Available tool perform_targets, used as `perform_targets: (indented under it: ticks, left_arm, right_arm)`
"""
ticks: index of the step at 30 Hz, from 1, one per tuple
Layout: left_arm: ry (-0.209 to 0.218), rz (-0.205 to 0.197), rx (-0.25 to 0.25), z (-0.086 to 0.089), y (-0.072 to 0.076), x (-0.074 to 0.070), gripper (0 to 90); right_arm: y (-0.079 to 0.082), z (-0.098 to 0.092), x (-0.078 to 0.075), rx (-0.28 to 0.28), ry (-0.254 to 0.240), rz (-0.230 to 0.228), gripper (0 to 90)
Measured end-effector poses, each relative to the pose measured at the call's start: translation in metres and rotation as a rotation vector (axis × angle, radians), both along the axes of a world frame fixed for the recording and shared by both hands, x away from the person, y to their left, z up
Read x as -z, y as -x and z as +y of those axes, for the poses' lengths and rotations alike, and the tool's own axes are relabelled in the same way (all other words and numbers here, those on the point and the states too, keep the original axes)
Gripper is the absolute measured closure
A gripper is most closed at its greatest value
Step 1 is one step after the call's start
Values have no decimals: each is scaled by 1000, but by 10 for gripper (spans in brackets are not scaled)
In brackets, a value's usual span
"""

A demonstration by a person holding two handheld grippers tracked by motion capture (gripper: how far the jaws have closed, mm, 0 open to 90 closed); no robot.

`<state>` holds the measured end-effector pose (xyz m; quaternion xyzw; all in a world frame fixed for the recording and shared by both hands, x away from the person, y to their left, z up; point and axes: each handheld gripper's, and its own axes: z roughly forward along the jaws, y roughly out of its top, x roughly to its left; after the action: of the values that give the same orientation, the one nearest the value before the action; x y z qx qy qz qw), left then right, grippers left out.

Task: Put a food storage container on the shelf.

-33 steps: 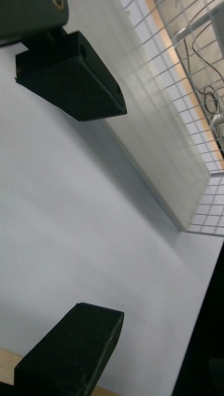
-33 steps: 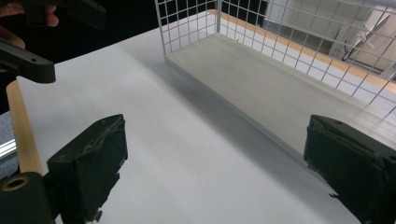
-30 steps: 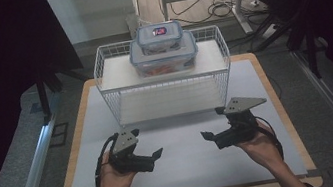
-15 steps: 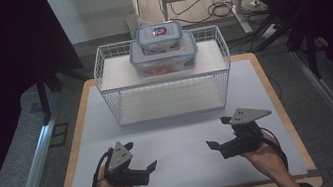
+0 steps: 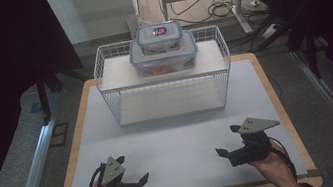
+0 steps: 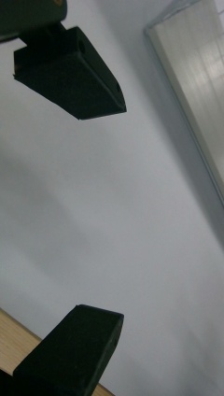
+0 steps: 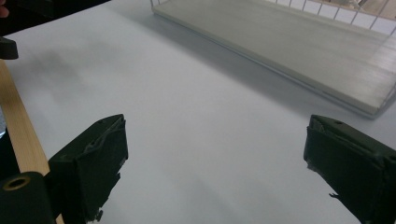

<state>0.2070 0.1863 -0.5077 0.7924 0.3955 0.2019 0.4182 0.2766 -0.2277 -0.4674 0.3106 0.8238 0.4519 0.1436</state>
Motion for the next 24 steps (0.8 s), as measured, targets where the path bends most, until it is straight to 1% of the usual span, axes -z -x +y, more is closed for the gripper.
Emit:
perform_targets:
  ticks: [3,5,11,17,19,20,23,24]
  left_arm:
    - [-8,14,-20,5,3,5,29]
    - [-4,24,-30,9,5,7,29]
    - [-9,36,-56,17,11,13,28]
    - [-55,66,-62,18,12,20,26]
    - [-58,78,-61,17,11,21,25]
    - [-62,88,-61,17,11,23,23]
    - [-96,128,-63,16,9,27,19]
    - [-99,137,-64,16,8,28,17]
  right_arm:
    - [4,-5,5,8,11,3,59]
    - [7,-7,8,14,17,5,57]
    - [15,-15,14,27,37,7,51]
    - [20,-22,22,37,63,23,48]
    - [22,-24,24,42,70,32,47]
    - [22,-26,26,47,73,36,47]
    - [23,-30,31,58,83,60,46]
    - [24,-31,34,62,90,71,46]
